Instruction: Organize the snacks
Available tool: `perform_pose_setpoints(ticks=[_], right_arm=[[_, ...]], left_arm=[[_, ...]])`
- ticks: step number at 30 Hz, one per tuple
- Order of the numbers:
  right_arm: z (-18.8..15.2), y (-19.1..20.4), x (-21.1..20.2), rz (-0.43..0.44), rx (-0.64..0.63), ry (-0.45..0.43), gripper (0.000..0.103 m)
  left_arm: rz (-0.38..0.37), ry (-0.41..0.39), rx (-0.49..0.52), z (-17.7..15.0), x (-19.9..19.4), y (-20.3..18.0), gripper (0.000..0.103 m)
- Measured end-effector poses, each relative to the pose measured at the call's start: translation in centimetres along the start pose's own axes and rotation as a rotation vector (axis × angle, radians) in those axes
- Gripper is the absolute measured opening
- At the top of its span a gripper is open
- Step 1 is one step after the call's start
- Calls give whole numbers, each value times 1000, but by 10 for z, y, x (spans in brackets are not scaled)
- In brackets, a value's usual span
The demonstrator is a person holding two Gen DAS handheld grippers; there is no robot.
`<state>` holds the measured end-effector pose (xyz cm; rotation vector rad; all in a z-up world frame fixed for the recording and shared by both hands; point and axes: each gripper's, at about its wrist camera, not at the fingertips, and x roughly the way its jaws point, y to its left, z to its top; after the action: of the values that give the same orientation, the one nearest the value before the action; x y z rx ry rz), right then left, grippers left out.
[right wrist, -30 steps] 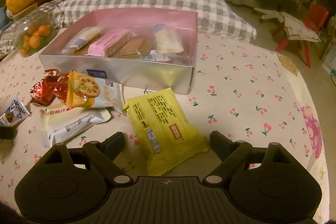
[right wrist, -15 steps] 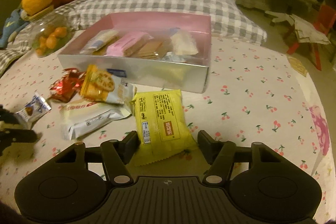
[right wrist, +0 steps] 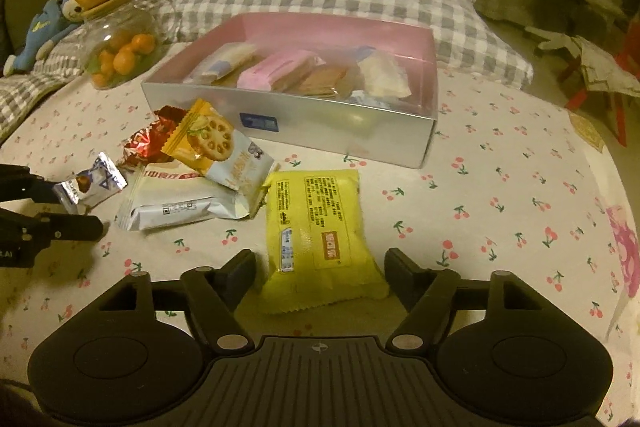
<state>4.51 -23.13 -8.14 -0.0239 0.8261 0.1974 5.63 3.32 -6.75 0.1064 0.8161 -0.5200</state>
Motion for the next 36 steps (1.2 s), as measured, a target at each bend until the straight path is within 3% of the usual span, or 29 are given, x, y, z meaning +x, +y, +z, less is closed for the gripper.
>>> perform_pose_setpoints(ticks=[10, 13, 17, 21, 36], right_arm=[[6, 2, 7, -17, 18, -15, 76], [6, 4, 6, -15, 7, -23, 70], [5, 7, 4, -11, -14, -28, 51], [7, 8, 3, -9, -6, -29, 49], [14, 4, -14, 7, 27, -71, 49]], left_arm=[[42, -14, -9, 0, 0, 1, 42], [54, -13, -10, 1, 0, 2, 38], [69, -12, -25, 2, -1, 4, 25], [70, -8, -34, 2, -1, 6, 20], [66, -16, -66, 10, -9, 6, 18]])
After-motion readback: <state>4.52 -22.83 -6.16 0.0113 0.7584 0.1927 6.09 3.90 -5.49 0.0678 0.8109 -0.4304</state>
